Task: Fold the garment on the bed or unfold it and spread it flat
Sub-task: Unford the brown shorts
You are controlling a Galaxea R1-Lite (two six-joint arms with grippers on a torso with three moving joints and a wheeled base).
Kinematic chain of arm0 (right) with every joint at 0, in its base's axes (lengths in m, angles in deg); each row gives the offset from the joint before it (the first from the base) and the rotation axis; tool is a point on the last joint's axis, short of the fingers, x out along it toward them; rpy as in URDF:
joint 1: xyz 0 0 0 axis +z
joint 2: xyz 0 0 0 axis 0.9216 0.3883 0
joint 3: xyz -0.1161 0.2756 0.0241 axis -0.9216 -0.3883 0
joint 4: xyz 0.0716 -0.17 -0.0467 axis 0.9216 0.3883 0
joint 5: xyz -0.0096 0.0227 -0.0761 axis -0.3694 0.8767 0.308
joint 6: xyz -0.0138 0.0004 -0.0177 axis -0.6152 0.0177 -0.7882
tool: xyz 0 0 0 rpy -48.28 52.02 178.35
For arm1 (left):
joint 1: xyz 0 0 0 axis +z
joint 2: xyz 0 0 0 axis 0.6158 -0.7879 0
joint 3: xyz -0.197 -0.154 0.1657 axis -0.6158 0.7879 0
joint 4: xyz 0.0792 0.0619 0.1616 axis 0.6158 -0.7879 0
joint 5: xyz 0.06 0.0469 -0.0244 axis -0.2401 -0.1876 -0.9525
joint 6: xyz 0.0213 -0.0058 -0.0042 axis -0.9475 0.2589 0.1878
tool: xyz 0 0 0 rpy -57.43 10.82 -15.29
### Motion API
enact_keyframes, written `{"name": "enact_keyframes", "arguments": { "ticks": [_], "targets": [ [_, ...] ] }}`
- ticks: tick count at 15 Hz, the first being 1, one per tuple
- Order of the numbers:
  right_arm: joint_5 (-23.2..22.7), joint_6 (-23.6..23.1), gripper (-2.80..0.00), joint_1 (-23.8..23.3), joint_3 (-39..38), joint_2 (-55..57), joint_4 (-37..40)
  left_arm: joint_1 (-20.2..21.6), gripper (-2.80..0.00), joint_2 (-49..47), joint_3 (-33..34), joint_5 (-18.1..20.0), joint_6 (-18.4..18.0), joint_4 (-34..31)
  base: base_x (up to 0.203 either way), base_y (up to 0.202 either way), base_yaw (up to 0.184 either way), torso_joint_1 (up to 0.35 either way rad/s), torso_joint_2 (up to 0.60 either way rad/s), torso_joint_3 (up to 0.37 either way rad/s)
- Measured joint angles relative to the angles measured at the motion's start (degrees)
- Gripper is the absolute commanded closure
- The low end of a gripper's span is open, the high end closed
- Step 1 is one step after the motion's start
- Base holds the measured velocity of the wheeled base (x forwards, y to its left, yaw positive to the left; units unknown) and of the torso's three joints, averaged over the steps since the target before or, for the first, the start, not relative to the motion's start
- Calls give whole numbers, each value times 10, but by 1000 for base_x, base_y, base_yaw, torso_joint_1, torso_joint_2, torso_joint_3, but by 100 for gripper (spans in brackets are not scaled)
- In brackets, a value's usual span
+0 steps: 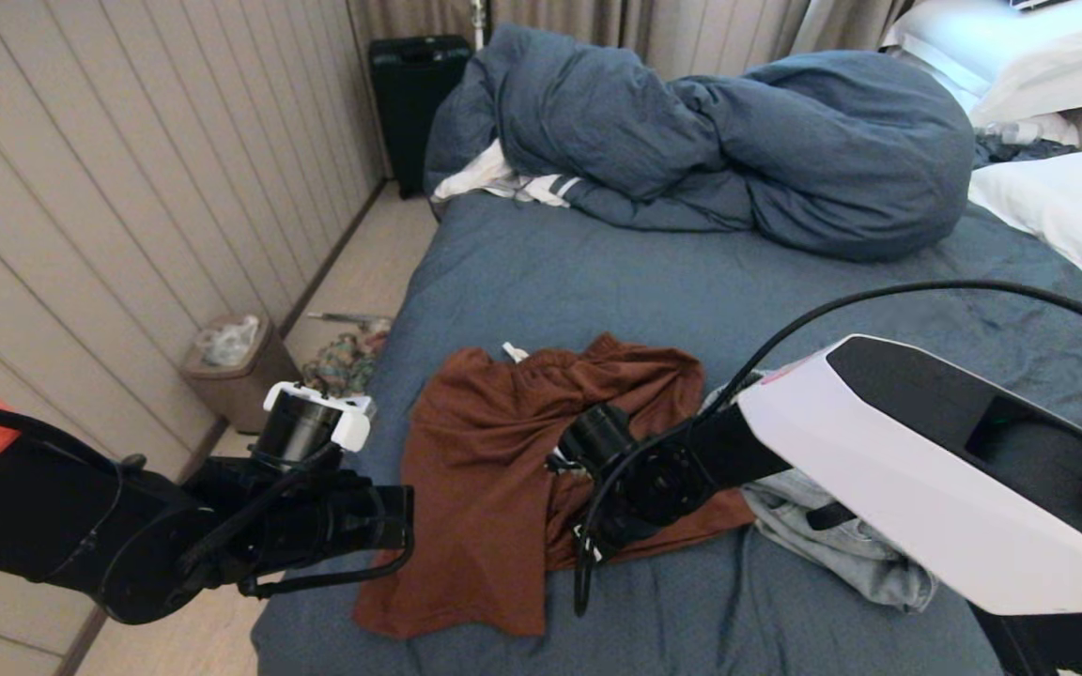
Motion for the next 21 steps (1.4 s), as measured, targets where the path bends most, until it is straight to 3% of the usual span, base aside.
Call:
{"name": "enact_keyframes", "arguments": {
  "ticks": [1,2,11,21],
  "targets": [
    [10,0,-159,0,5,6,-3,0,0,0,0,0,0,0,0,0,0,0,0,0],
    [18,0,0,0,10,11,-3,0,0,0,0,0,0,0,0,0,0,0,0,0],
    [24,2,0,0,-39,-6,-24,0,0,6,2,0,0,0,0,0,0,0,0,0],
    [23,8,0,5,-287,-199,-28,-7,0,26,10,-5,0,0,0,0,0,0,0,0]
  ]
}}
